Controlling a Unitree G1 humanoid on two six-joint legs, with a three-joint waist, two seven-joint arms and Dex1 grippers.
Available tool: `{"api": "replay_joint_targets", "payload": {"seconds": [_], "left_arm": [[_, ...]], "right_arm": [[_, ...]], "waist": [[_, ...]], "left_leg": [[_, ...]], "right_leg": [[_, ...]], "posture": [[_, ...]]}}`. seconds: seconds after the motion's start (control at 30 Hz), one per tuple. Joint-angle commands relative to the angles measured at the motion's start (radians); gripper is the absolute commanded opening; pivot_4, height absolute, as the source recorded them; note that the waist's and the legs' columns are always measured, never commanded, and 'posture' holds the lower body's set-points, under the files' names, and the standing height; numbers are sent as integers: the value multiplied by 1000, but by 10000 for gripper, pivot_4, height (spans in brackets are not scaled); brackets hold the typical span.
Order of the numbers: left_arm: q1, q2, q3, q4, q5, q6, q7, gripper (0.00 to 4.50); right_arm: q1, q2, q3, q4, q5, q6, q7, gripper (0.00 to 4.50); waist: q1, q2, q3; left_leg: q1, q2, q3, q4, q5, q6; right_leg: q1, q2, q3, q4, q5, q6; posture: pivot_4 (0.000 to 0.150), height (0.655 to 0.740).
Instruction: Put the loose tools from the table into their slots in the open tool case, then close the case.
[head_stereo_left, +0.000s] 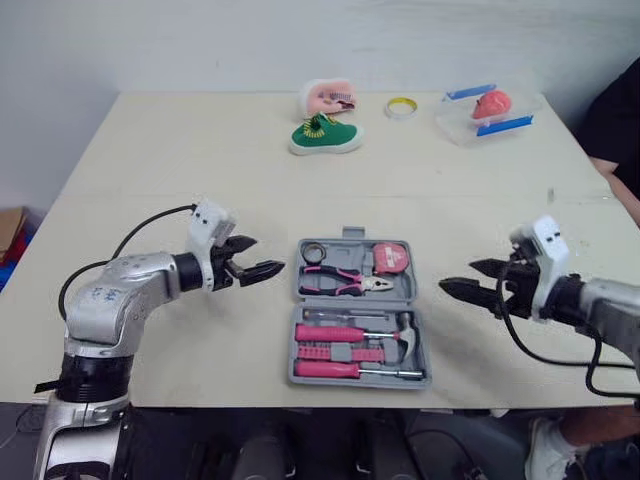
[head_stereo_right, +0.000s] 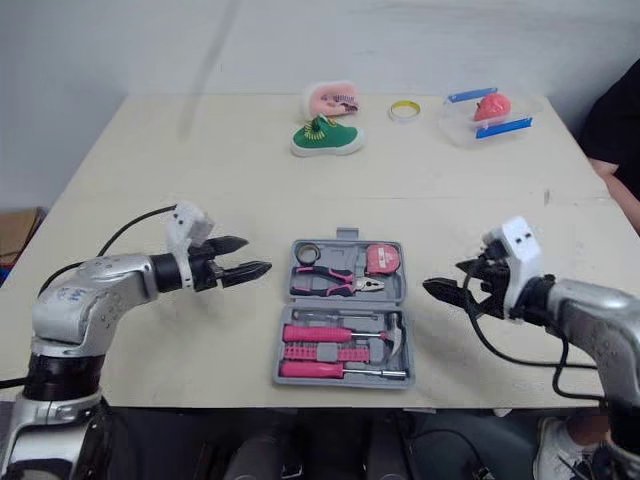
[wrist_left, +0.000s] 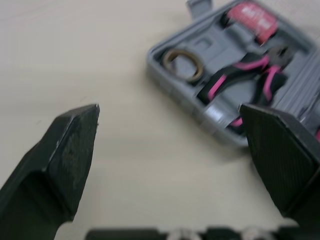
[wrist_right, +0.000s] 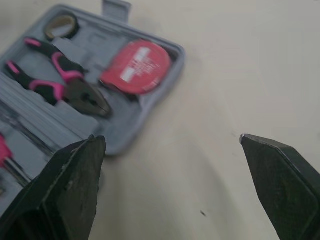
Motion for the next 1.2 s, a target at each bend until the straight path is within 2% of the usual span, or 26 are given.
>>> {"api": "replay_joint_targets", "payload": {"seconds": [0.03, 0.2, 0.37, 0.8, 1.2], "left_arm": [[-87, -17, -26, -31, -6, 207, 99, 45000], [-144, -116, -52, -22, 46, 288, 245, 45000], [-138, -175, -87, -47, 56, 308, 296, 45000], [-158, -229, -158, -7, 115, 342, 406, 45000], [-162, -273, -156, 29, 139, 332, 425, 45000]], "right_arm": [[-139, 48, 0, 34, 40, 275, -129, 44875], [-238, 96, 90, 107, 51, 324, -313, 44875], [-264, 134, 125, 145, 88, 324, -428, 44875], [-356, 196, 142, 302, 153, 324, -660, 44875], [-364, 238, 163, 399, 203, 324, -785, 44875]], "waist": [[0, 0, 0], [3, 0, 0], [1, -1, 0], [-1, -1, 0], [-1, -4, -2]], "left_leg": [[-2, 0, 0, 0, 0, 0], [-11, -2, 0, 3, 2, 2], [-12, -3, 2, 3, 2, 3], [-10, -3, 1, 4, 6, 2], [-8, -2, 1, 5, 6, 2]], "right_leg": [[-2, 0, 0, 0, 0, 0], [-6, 0, -2, 1, 1, 2], [-6, 1, -1, -1, 2, 4], [-7, 1, 0, 0, 4, 5], [-5, 0, 1, 1, 5, 5]], "posture": [[1500, 7400], [1500, 7400], [1500, 7400], [1500, 7400], [1500, 7400]]}}
